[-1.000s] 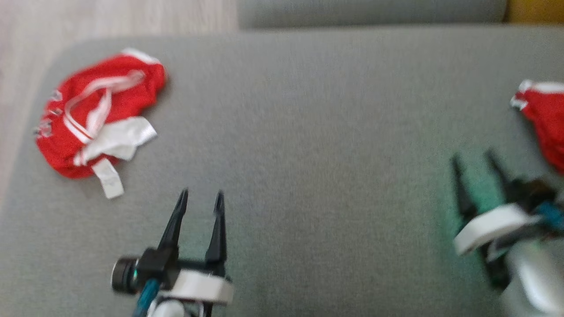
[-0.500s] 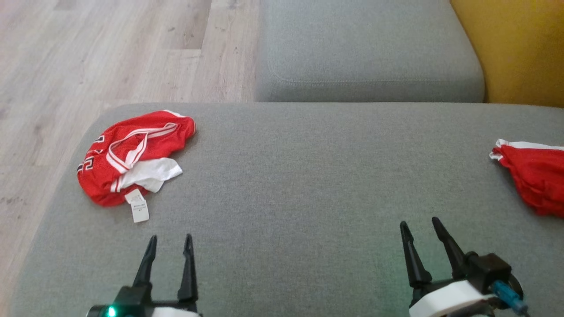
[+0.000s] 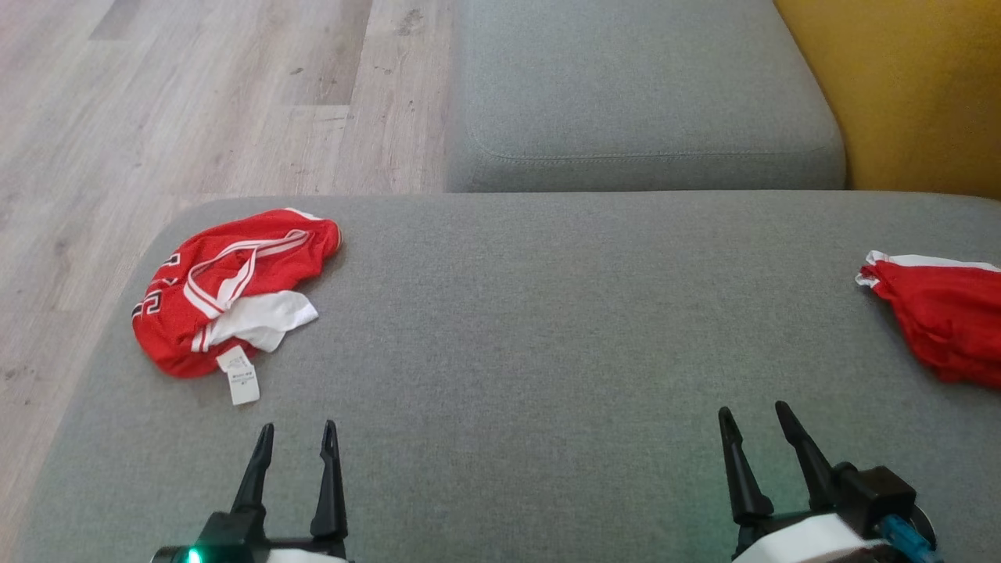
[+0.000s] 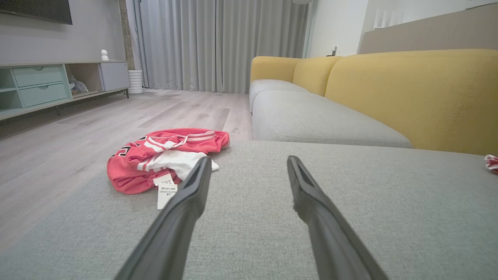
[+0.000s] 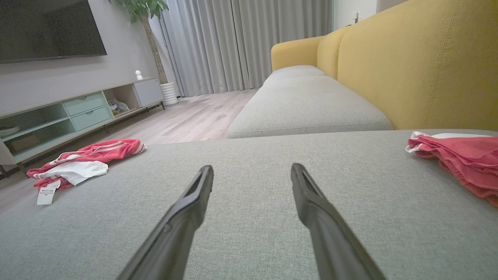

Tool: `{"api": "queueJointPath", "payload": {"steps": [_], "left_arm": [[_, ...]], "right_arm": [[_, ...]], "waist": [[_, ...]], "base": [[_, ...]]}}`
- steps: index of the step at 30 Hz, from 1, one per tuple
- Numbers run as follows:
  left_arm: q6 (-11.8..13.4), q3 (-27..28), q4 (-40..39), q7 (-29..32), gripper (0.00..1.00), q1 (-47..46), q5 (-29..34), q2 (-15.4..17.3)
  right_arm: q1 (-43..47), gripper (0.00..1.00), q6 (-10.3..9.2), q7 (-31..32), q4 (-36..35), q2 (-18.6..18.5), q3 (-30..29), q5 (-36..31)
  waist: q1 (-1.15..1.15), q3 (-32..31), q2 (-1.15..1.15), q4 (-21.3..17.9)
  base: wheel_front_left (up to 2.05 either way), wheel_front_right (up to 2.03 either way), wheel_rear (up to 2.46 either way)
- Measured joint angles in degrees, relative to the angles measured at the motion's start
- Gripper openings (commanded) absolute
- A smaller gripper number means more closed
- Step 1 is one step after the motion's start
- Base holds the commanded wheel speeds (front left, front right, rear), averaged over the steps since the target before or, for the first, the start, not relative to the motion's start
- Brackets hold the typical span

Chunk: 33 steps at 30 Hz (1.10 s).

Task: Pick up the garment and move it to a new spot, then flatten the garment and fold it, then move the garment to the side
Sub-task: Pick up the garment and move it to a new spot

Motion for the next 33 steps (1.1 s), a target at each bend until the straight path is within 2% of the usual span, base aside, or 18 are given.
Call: {"api": "queueJointPath", "payload": {"steps": [5,10,27,33], "left_arm": [[0.00,0.04,-0.01,0.00,1.00,-0.01,0.02,0.00],[0.00,0.55,-0.25,0.00,1.00,-0.05,0.31,-0.01],[-0.07,6.23,-1.93,0.00,1.00,0.34,2.02,0.01],[-0.07,7.35,-4.50,0.00,1.00,0.44,2.60,0.01]], "right_arm": [[0.01,1.00,0.00,0.00,-0.07,0.01,-0.31,0.00],[0.00,1.00,0.00,0.00,-0.37,0.04,-0.20,0.66],[-0.35,1.00,0.00,0.00,-0.80,0.16,2.86,1.44],[-1.62,1.00,0.00,0.00,-0.76,0.18,3.03,-0.01]], "waist": [[0.00,0.36,0.00,0.47],[0.01,1.04,0.00,2.98],[0.01,3.31,0.00,20.71],[0.02,5.78,0.00,23.72]], "base": [[0.00,0.00,0.00],[0.00,0.00,0.00],[0.00,0.00,0.00],[0.00,0.00,0.00]]}}
